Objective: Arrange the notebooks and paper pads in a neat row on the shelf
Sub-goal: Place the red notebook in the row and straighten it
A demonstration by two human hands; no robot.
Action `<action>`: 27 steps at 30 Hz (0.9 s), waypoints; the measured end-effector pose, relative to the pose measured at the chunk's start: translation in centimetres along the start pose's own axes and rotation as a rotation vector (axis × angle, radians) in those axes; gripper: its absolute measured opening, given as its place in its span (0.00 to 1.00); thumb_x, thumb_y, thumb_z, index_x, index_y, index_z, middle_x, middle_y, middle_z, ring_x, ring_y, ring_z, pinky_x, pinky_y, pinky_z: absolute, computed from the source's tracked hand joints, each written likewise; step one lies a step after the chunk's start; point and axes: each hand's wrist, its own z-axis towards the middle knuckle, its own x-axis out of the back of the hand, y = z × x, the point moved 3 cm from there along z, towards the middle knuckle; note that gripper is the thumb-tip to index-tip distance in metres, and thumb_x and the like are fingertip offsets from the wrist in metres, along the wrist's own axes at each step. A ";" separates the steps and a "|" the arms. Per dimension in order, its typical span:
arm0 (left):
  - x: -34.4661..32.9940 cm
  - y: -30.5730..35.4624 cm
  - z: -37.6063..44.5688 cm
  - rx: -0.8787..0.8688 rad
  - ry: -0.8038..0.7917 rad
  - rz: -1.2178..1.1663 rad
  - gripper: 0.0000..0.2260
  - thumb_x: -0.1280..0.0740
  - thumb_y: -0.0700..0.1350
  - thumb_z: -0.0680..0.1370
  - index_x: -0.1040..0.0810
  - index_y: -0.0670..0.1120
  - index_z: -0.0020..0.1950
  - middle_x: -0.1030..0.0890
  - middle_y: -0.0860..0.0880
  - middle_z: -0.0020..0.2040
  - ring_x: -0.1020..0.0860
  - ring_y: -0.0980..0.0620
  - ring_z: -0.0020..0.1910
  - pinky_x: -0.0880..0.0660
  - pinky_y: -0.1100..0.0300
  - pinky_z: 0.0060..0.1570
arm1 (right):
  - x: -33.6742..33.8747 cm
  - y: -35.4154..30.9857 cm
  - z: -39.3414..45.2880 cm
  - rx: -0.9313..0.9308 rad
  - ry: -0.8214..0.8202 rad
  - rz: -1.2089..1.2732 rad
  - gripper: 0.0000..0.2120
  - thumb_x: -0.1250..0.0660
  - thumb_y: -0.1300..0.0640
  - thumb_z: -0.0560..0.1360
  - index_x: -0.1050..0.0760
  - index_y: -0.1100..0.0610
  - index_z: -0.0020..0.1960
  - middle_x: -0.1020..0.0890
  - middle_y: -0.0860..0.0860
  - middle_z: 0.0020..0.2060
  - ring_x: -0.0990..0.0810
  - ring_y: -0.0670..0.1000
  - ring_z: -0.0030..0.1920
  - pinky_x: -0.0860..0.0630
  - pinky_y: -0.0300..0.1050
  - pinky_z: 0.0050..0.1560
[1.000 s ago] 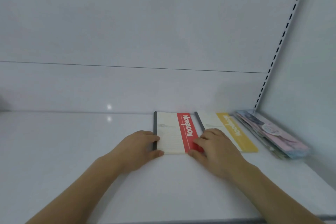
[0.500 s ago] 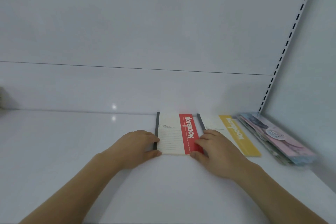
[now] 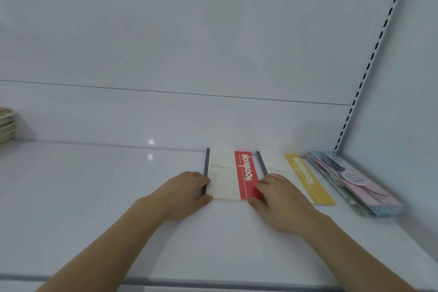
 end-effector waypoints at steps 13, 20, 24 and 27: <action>1.5 -0.7 -5.7 0.193 0.428 0.035 0.24 0.41 0.56 0.82 0.33 0.47 0.76 0.31 0.48 0.75 0.36 0.47 0.75 0.38 0.53 0.73 | 1.5 -5.8 -0.9 0.015 0.069 -0.032 0.41 0.65 0.32 0.72 0.42 0.52 0.77 0.43 0.54 0.77 0.49 0.55 0.77 0.50 0.50 0.76; 4.2 -5.4 -14.2 0.271 0.474 0.136 0.26 0.46 0.60 0.82 0.38 0.51 0.78 0.37 0.50 0.78 0.41 0.48 0.77 0.44 0.53 0.75 | 3.0 -16.2 -2.0 0.064 0.041 0.019 0.33 0.57 0.35 0.79 0.53 0.51 0.79 0.52 0.51 0.78 0.55 0.51 0.78 0.56 0.47 0.76; 6.1 -10.5 -21.6 0.335 0.489 0.143 0.26 0.46 0.61 0.82 0.38 0.51 0.78 0.36 0.50 0.77 0.40 0.49 0.77 0.43 0.53 0.75 | 3.2 -25.3 -2.4 0.134 0.044 0.040 0.34 0.57 0.35 0.79 0.53 0.52 0.79 0.52 0.51 0.78 0.55 0.51 0.78 0.55 0.48 0.77; 7.3 -15.0 -27.3 0.391 0.500 0.150 0.26 0.46 0.61 0.82 0.38 0.51 0.77 0.35 0.51 0.77 0.40 0.49 0.76 0.42 0.53 0.75 | 2.7 -32.8 -2.6 0.208 0.056 0.076 0.34 0.58 0.35 0.78 0.52 0.52 0.79 0.50 0.51 0.78 0.54 0.51 0.78 0.55 0.47 0.77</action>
